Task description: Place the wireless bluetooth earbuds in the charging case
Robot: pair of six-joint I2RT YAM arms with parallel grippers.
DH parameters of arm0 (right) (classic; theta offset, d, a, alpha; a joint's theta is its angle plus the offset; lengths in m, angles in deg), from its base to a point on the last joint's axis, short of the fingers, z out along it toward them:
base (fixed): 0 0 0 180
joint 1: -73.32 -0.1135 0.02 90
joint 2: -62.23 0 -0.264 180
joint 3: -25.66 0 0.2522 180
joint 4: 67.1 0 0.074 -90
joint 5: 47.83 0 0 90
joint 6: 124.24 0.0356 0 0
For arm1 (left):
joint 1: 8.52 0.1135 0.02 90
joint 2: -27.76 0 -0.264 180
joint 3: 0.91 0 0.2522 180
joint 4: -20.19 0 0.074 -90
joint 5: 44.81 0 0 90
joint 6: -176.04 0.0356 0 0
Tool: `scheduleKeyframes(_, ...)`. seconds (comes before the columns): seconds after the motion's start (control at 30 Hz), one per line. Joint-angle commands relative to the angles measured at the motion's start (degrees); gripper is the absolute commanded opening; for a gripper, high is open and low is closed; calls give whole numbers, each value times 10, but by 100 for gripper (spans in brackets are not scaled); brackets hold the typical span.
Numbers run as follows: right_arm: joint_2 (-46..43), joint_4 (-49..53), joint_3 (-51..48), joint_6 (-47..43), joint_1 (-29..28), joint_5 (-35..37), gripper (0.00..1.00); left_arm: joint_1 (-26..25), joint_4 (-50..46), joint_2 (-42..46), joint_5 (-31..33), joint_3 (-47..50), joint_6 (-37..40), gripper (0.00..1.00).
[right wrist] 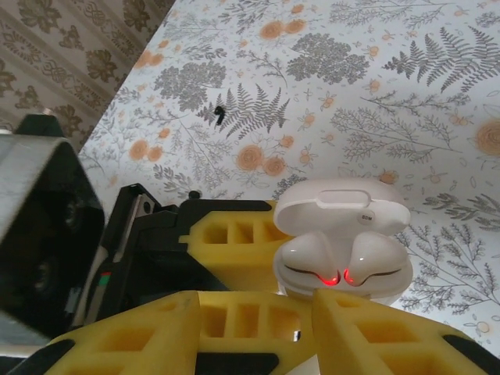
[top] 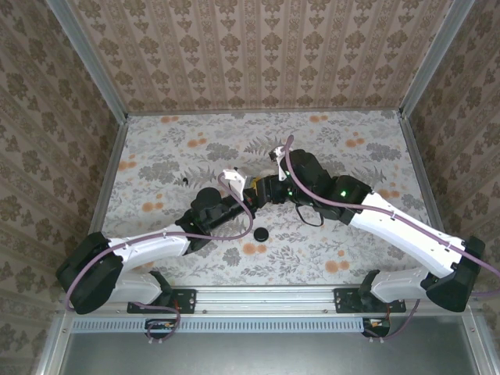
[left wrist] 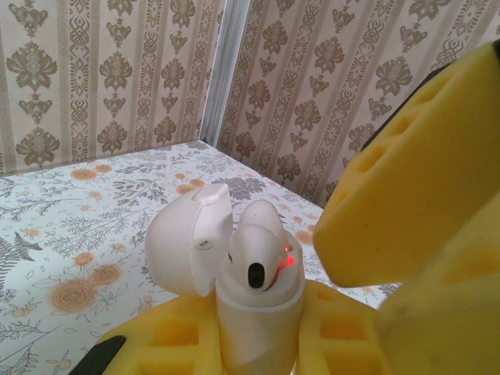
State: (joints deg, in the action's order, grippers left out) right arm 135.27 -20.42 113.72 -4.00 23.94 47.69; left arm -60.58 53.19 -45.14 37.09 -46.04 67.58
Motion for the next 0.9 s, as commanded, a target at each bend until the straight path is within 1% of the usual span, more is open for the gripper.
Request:
scheduleKeyframes(0.0, -14, 32, 33, 1, 4, -7, 43, -1, 24, 6, -6, -14, -8, 0)
scheduleKeyframes(0.13, -31, 63, 66, -17, 18, -6, 44, -1, 14, 16, -19, -9, 3, 0)
scheduleKeyframes(0.23, -34, 96, 93, -20, 48, -35, 45, 3, 10, 29, -37, -3, 9, 0)
scheduleKeyframes(0.3, -35, 102, 99, -21, 80, -83, 45, 10, 1, 37, -70, -5, 10, 0)
scheduleKeyframes(0.43, -32, 92, 86, -6, 157, -207, 46, 26, -15, 47, -161, -16, 11, 0)
scheduleKeyframes(0.53, -26, 64, 66, 13, 194, -301, 45, 37, -8, 51, -223, -19, 0, 0)
scheduleKeyframes(0.6, -22, 42, 50, 29, 207, -351, 45, 44, 1, 54, -245, -18, -10, 0)
scheduleKeyframes(0.7, -11, 10, 26, 53, 217, -410, 39, 52, 19, 58, -268, -15, -22, 0)
scheduleKeyframes(0.83, 11, -9, 6, 69, 221, -451, 28, 54, 18, 54, -283, -26, -23, 0)
scheduleKeyframes(0.87, 17, -15, 3, 74, 220, -463, 26, 54, 18, 51, -300, -29, -24, 0)
